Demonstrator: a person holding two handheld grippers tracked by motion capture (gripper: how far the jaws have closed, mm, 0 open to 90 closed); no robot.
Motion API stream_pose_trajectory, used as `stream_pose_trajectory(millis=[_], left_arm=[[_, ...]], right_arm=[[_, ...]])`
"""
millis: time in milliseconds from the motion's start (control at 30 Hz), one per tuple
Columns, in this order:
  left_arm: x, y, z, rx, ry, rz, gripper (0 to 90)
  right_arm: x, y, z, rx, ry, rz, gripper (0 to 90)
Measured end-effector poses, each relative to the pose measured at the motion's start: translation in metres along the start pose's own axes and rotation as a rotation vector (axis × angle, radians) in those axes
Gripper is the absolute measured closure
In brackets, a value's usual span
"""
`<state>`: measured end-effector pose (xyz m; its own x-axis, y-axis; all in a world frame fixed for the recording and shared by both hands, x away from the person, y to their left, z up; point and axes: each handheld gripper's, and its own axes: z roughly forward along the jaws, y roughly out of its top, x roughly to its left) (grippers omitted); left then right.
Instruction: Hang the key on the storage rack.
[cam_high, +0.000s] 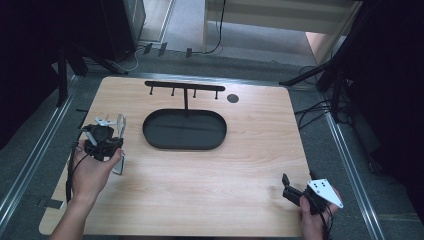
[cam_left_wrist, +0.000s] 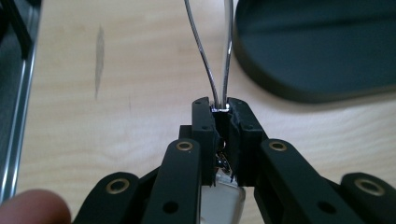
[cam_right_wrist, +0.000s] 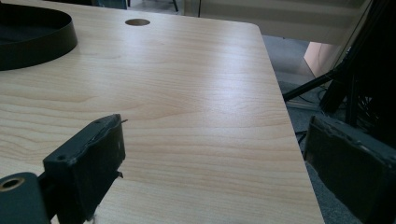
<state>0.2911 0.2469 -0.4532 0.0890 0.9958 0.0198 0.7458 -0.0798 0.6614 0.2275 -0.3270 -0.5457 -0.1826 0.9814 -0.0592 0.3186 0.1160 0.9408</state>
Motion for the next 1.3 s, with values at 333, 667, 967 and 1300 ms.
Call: stream_pose_trajectory(millis=[333,667,967,1300], left_arm=[[-0.010,0.002,-0.019,-0.268,-0.020,0.015,82.7],[-0.026,0.009,-0.018,-0.391,-0.065,0.010,82.7],[-0.042,0.020,-0.001,-0.448,-0.104,0.003,82.8],[-0.055,0.034,0.018,-0.467,-0.121,-0.009,82.7]], right_arm=[[0.000,0.000,0.000,0.001,0.000,-0.001,5.2],[0.000,0.000,0.000,0.000,0.004,0.005,5.2],[0.000,0.000,0.000,0.000,0.004,0.013,5.2],[-0.002,0.000,0.000,0.000,0.009,0.017,5.2]])
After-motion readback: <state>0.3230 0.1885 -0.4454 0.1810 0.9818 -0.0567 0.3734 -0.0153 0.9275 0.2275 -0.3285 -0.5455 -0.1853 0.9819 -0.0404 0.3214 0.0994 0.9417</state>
